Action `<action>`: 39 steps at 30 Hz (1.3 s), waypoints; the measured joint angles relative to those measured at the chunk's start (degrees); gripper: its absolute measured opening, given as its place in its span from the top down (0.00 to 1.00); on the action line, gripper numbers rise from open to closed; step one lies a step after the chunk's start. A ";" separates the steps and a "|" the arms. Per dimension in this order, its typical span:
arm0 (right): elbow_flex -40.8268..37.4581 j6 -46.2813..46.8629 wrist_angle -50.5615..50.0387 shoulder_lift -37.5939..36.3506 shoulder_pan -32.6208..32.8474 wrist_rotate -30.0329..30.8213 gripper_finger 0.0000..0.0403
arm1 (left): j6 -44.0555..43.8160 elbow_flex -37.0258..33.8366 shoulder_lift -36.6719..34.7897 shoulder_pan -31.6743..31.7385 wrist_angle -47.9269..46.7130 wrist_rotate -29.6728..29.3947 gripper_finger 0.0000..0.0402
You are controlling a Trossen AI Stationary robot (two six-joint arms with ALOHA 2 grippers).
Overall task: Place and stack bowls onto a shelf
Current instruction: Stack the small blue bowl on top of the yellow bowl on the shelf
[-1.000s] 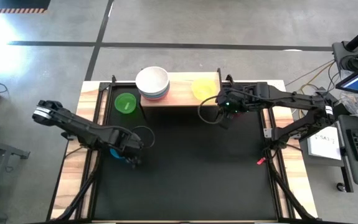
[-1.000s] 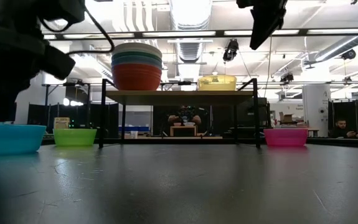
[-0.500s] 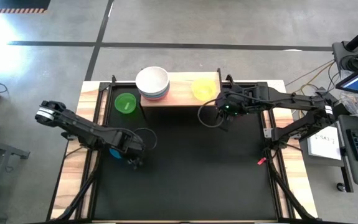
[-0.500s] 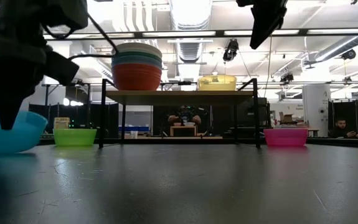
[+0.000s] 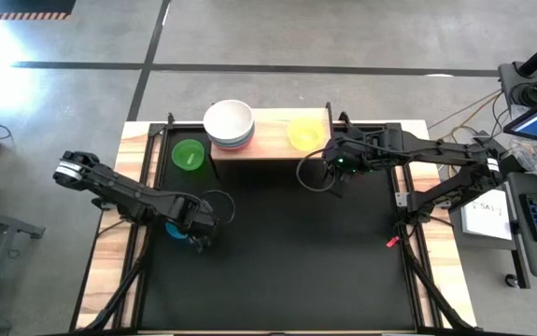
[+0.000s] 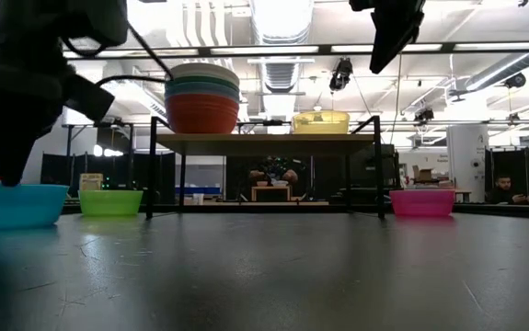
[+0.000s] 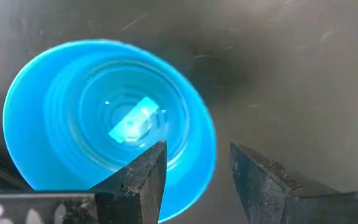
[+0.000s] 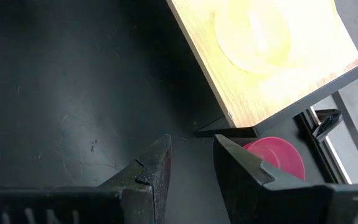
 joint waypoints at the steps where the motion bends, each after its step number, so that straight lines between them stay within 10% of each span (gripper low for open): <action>1: 0.00 0.01 0.00 0.00 0.00 0.00 0.73 | -0.09 -0.45 0.27 0.00 0.01 0.00 0.61; 11: -0.12 0.02 0.16 0.02 0.00 0.02 0.73 | -1.12 -5.93 3.87 0.00 5.24 0.50 0.63; 21: -0.13 0.43 0.33 0.04 0.00 0.00 0.73 | 3.64 -3.62 9.72 0.00 6.05 3.24 0.98; 39: -0.13 0.55 0.30 0.04 0.00 0.02 0.73 | 9.28 -0.51 10.03 0.07 -1.44 0.07 1.00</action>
